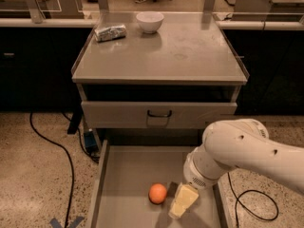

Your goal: Pick orange from middle drawer and place on counter

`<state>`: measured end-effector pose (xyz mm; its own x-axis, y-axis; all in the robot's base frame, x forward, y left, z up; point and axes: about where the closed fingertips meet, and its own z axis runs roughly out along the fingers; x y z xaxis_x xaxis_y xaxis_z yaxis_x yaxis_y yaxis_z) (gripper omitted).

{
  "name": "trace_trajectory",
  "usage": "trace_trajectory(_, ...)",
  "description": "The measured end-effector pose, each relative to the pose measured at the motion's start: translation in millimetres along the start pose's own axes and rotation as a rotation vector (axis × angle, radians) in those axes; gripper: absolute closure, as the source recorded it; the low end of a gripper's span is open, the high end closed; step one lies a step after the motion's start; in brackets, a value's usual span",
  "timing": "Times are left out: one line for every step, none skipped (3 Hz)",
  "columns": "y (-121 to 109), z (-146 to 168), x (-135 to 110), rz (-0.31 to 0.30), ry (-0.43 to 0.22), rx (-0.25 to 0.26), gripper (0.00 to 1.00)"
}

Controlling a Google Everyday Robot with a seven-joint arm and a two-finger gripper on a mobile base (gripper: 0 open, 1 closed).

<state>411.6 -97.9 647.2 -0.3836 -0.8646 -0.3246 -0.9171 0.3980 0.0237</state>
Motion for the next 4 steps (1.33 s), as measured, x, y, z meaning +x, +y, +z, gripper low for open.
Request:
trace_trajectory(7,31,17,0.011,0.053,-0.026,0.00)
trace_trajectory(19,61,34,0.038,0.088,-0.082,0.00)
trace_trajectory(20,63,36,0.048,0.089,-0.072,0.00)
trace_trajectory(16,79,33,0.076,0.047,-0.076,0.00)
